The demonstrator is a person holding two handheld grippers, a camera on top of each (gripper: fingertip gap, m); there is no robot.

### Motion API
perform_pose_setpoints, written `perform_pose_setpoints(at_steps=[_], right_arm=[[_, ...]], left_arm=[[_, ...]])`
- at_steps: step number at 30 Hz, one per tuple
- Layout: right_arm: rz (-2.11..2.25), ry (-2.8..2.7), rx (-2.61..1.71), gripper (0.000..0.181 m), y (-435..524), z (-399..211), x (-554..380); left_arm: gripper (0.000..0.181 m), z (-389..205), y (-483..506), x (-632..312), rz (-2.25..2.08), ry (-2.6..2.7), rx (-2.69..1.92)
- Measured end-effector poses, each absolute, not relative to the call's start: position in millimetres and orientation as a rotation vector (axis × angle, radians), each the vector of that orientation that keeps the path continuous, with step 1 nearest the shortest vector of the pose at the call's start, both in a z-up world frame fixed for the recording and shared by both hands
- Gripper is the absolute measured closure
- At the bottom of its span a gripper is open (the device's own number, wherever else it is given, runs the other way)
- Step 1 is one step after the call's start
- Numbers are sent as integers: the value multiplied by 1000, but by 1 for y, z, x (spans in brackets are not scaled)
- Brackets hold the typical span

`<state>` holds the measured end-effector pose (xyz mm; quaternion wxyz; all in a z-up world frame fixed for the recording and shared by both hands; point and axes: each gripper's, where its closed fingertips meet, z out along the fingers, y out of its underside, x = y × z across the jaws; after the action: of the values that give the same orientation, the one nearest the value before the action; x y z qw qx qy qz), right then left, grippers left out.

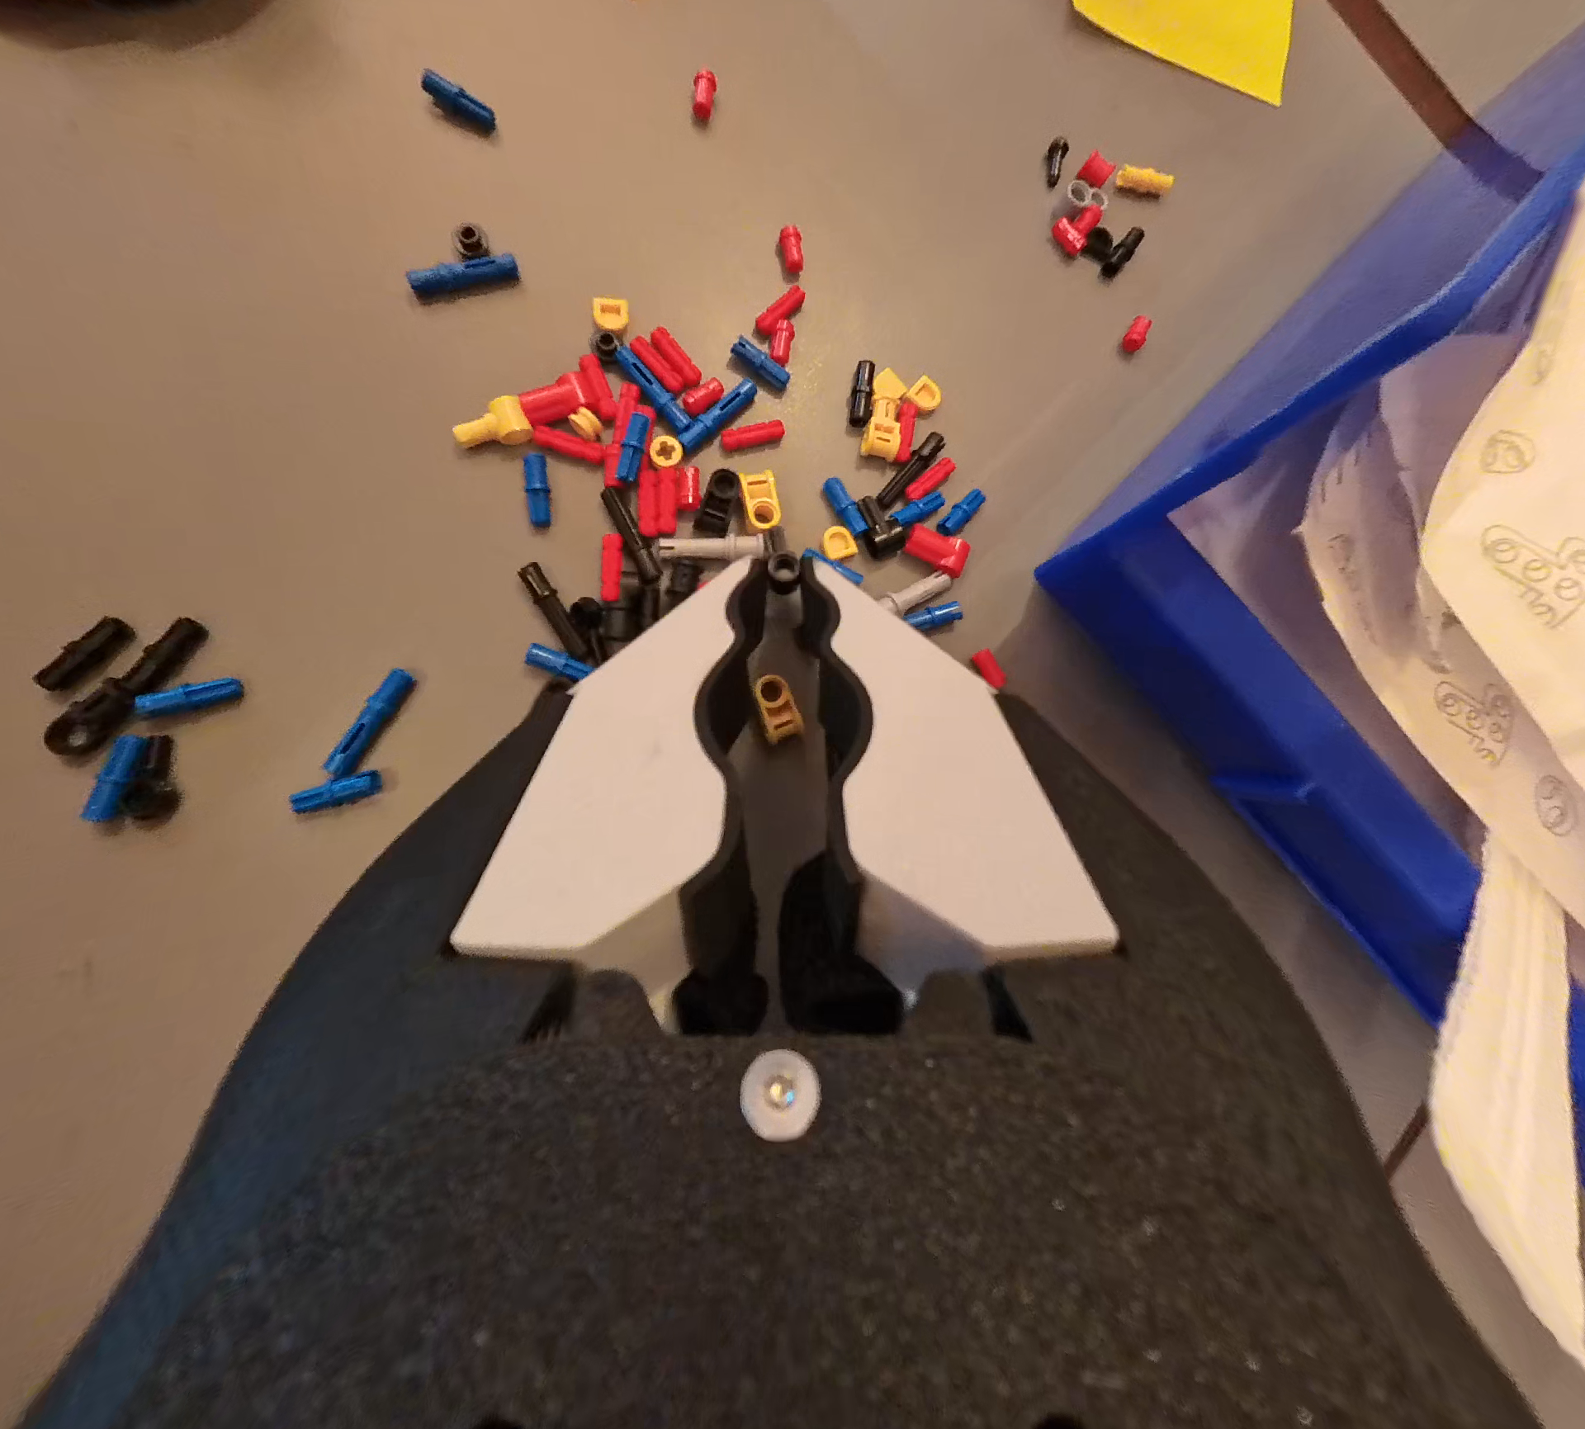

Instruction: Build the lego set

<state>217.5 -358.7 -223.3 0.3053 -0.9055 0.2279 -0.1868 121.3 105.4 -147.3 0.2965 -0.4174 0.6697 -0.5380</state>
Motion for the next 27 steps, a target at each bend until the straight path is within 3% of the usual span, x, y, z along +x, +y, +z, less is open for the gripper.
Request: perform_pose_setpoints(at_steps=[5, 10, 17, 27], right_arm=[[-532, 563, -2349, 175, -347, -193, 208], [-250, 386, -2293, 175, -275, -173, 147], [20, 169, -2272, 175, -177, -209, 63], [79, 60, -2355, 174, -162, -229, 45]], left_arm=[[158, -145, 105, 121, -1433, 1777, -1102], [158, -144, 105, 120, -1435, 1774, -1097], [158, -141, 103, 118, -1444, 1771, -1085], [157, -139, 104, 117, -1444, 1762, -1080]])
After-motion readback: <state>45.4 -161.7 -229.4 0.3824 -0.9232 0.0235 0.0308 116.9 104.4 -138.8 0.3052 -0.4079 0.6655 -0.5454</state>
